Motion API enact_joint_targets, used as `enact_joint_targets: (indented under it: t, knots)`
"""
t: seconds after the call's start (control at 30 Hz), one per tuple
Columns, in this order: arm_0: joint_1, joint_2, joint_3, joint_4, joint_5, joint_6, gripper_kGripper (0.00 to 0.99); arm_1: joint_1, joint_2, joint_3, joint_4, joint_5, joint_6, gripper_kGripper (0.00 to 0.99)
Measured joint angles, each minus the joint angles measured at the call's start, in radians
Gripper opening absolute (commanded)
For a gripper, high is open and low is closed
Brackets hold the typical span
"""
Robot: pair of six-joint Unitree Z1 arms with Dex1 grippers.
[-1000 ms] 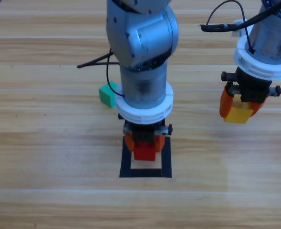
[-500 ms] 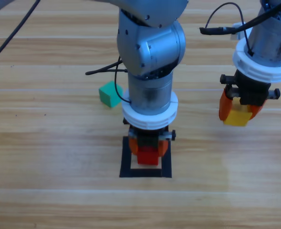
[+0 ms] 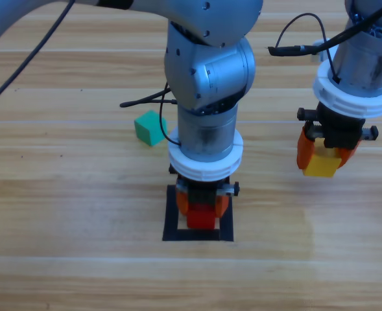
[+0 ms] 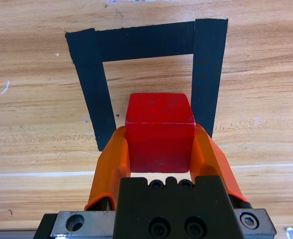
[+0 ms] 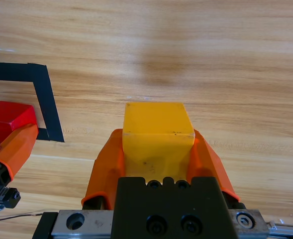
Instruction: Stack the blocks in the rectangular block: red at the bottom, yellow in the middle, green on top
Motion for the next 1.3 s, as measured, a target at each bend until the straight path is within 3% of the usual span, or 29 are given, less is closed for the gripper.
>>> enact_joint_targets:
  t: [1.3]
  knots:
    - [0.016,0.0,0.0,-0.011,-0.008,-0.035,0.0,0.0,-0.004,0.0,0.0,-0.006,-0.001,0.0]
